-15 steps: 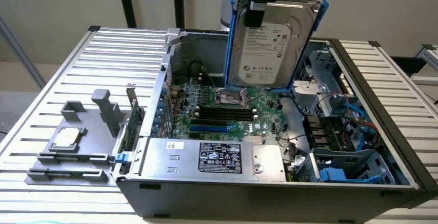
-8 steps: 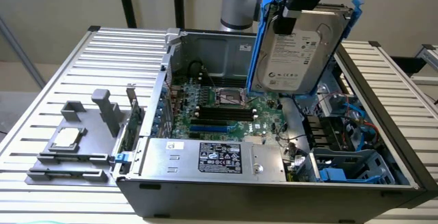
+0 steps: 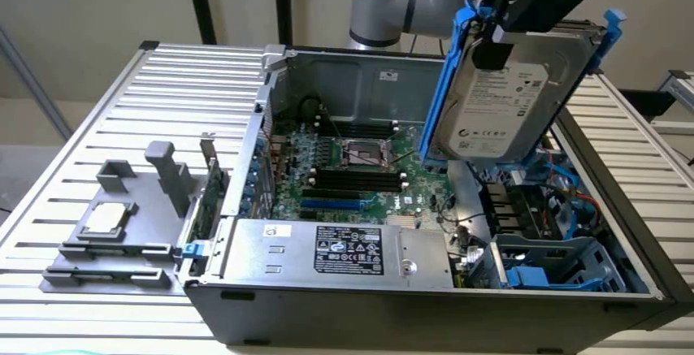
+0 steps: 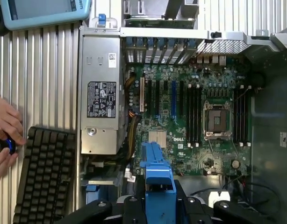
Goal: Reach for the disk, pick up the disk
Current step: 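Pick up the disk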
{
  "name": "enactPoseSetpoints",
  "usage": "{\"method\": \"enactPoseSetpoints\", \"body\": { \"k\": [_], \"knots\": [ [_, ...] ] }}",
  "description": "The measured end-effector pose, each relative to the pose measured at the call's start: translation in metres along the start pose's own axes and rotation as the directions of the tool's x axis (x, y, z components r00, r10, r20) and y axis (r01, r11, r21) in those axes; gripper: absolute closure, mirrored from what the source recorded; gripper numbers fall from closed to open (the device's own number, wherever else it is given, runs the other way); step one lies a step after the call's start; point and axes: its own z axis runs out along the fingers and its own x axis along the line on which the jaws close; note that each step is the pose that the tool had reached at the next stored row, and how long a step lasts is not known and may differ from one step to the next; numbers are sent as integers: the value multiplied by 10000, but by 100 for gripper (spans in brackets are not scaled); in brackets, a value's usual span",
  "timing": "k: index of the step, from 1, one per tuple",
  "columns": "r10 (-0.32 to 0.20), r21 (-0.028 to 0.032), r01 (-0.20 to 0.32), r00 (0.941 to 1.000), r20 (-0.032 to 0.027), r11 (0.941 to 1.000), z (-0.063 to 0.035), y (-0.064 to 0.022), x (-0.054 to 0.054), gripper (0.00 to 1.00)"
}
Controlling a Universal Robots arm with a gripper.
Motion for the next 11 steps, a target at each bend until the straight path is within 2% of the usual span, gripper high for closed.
{"method": "enactPoseSetpoints", "body": {
  "k": [11],
  "knots": [
    [0, 0, 0, 10000, 0, 10000, -14, -258, 316, 67]
  ]
}}
